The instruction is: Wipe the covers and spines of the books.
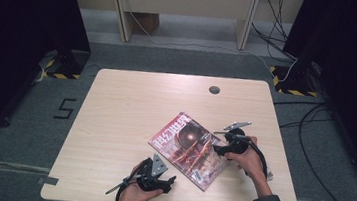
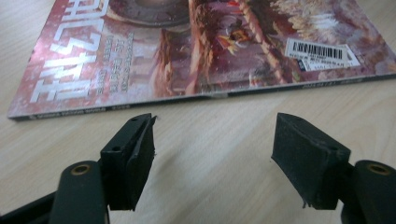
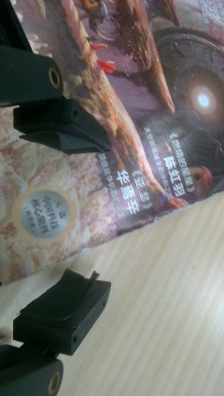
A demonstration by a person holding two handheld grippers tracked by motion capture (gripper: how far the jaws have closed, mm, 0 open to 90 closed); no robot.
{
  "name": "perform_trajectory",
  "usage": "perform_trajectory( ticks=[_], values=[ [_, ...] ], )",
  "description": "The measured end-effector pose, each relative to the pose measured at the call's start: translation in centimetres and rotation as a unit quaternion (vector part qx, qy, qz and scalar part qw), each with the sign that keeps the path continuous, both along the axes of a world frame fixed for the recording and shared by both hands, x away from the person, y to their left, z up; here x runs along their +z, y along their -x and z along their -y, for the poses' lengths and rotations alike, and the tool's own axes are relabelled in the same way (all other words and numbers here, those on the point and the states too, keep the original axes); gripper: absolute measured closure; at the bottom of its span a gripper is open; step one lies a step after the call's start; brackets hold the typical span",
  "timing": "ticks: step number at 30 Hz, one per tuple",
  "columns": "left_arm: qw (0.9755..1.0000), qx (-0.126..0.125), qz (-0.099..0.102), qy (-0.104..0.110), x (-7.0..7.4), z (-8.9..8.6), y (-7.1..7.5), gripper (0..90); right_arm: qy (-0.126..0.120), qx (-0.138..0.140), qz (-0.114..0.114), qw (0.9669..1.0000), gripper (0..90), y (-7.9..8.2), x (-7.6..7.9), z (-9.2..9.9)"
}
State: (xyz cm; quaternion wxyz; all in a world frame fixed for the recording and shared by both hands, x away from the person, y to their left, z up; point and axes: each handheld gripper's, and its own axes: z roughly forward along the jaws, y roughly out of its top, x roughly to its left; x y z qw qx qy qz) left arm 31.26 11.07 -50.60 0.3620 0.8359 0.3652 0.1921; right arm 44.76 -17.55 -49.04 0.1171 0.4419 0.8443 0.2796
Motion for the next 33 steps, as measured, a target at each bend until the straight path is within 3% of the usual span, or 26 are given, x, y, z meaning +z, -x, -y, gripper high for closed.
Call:
perform_trajectory(
  ticks=[5, 8, 15, 22, 33],
  values=[
    [1.0000, 0.006, 0.004, -0.002, -0.2, 0.9, -0.8, 29.4, -0.006, 0.010, -0.012, 0.9999, 30.1, 0.2, -0.2, -0.1],
    [0.9999, 0.008, 0.006, -0.005, -0.3, 1.3, -1.2, 29.6, -0.009, 0.014, -0.003, 0.9999, 29.0, 0.6, -0.4, 0.0],
    [0.9996, 0.005, 0.014, -0.025, -0.6, 2.1, -1.6, 30.4, -0.015, 0.028, -0.009, 0.9995, 28.1, 1.7, -0.5, 0.3],
    [0.9993, 0.008, 0.012, -0.033, -0.5, 1.9, -1.7, 29.5, -0.011, 0.037, 0.000, 0.9993, 26.3, 2.9, -0.5, 0.4],
    [0.9988, 0.019, 0.012, -0.044, -0.4, 0.7, -2.5, 28.9, -0.004, 0.049, -0.011, 0.9988, 23.8, 4.9, -0.4, 0.3]
  ],
)
